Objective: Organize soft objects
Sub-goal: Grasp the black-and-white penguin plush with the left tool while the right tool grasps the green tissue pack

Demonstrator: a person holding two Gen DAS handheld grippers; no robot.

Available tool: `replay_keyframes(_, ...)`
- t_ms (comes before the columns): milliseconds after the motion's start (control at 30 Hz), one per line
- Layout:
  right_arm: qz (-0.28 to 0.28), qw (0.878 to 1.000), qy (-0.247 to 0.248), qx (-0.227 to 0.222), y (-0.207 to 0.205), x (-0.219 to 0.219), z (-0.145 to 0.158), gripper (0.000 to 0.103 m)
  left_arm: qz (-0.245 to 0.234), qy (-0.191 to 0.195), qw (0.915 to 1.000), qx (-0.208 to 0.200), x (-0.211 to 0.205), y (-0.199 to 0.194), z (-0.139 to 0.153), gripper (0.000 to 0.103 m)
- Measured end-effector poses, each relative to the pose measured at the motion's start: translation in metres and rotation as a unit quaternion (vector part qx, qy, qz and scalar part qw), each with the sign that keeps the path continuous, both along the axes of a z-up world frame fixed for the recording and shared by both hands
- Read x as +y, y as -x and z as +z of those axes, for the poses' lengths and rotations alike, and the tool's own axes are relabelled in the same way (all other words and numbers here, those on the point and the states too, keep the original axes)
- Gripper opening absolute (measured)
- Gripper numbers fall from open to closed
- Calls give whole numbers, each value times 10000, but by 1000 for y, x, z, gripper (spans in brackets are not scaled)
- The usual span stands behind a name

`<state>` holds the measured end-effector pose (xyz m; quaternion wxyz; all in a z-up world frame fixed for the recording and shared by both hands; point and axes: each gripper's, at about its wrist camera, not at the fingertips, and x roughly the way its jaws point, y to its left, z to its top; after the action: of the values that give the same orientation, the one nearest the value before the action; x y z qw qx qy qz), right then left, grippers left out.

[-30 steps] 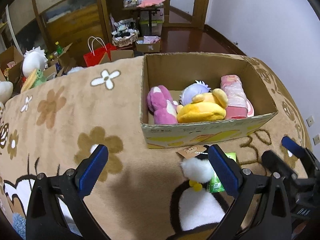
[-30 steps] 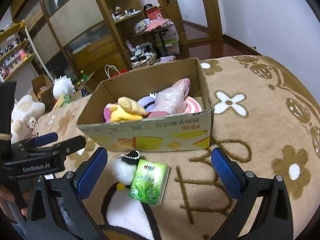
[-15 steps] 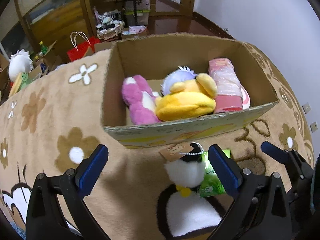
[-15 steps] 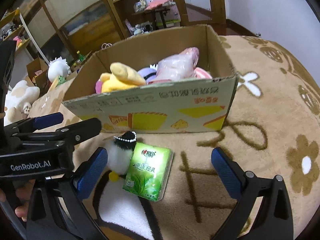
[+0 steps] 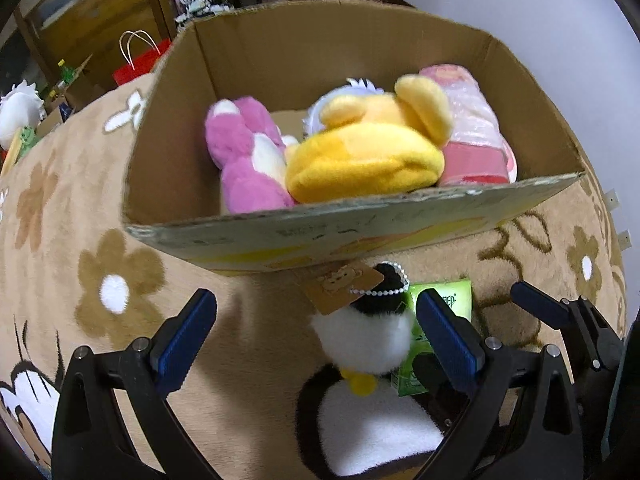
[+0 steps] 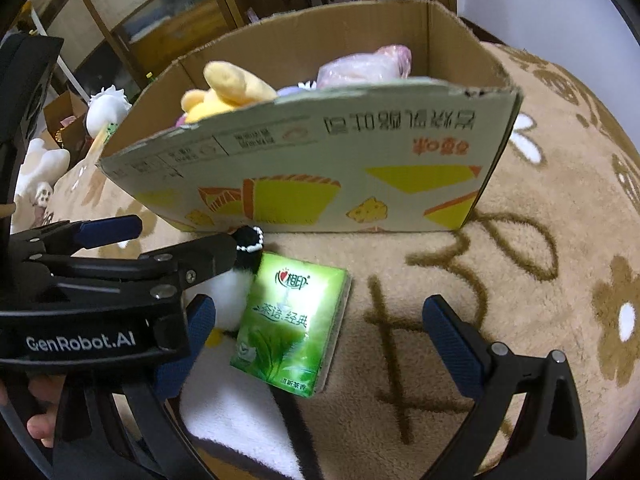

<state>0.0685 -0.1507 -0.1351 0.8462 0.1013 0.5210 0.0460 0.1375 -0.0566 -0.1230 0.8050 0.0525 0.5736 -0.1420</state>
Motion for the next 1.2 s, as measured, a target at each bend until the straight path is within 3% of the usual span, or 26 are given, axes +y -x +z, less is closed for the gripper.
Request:
replay_keyframes(567,50,9988,11,495,-11,18,-29,102,50,-234,9996,172,9,-13,-26,100)
replay_keyframes(933,219,9982,109,551,-8,38,-39,102,20,-561,9983,171,16,-15,-43,100)
replay_keyframes(1133,224,9979,189,575,-5,38,-40,94,196,-471,9981,340,27,-21,-54,98)
replay_keyframes(1200,203,9979,207,573,-5,38,-41,92,172,-486,9982,303,28,-20,-55,93)
